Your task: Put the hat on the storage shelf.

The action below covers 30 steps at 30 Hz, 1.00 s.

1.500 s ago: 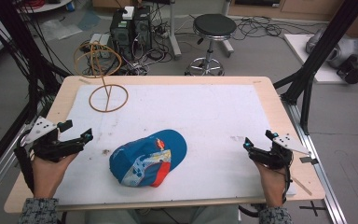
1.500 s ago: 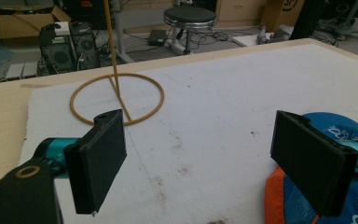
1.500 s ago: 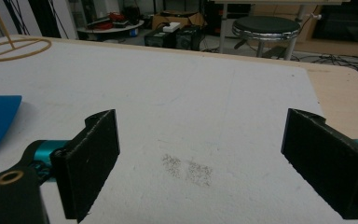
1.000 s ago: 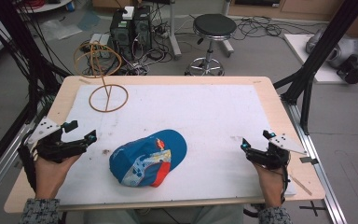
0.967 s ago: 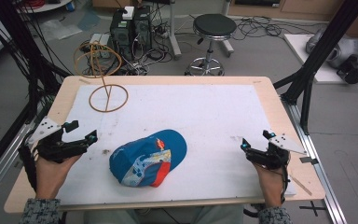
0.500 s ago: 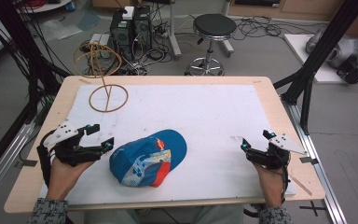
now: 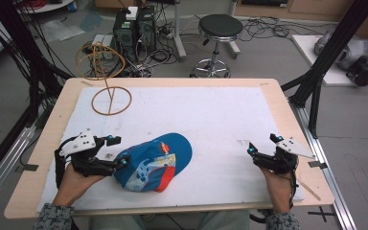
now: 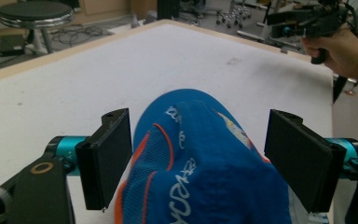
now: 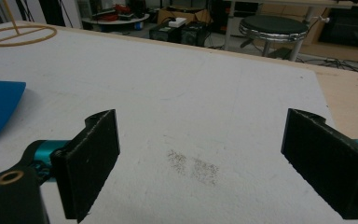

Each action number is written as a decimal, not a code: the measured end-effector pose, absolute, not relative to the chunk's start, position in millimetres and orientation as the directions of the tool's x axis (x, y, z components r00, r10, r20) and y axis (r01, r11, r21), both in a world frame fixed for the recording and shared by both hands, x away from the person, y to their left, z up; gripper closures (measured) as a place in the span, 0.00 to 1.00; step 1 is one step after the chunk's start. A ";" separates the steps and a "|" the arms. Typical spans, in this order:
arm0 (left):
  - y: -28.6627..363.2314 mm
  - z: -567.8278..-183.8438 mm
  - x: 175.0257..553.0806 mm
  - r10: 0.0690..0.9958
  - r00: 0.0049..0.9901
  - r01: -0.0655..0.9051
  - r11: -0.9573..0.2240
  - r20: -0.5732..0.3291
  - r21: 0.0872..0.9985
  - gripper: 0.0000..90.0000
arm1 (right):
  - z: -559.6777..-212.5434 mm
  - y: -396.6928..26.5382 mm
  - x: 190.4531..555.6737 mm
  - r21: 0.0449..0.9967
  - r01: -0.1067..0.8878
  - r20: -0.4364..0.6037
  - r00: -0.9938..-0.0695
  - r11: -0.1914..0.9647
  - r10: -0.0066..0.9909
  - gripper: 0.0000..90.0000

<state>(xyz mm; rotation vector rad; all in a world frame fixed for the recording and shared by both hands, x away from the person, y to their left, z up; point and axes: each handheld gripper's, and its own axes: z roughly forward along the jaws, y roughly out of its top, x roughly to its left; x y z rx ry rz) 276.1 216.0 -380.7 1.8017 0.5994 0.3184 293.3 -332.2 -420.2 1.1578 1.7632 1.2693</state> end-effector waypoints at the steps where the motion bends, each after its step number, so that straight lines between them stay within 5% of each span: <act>1: 214.1 -381.5 276.0 0.544 0.835 0.236 -0.225 -0.079 0.945 0.26 | -420.3 -332.5 293.4 0.952 0.277 -0.014 -0.382 0.129 0.924 0.12; 20: 204.9 -393.9 279.8 0.521 0.848 0.287 -0.298 -0.097 0.910 0.42 | -420.9 -332.1 293.8 0.950 0.281 -0.019 -0.382 0.136 0.924 0.12; 30: 205.8 -395.0 280.2 0.529 0.842 0.305 -0.311 -0.103 0.900 0.66 | -421.0 -331.7 294.0 0.949 0.280 -0.025 -0.384 0.143 0.923 0.12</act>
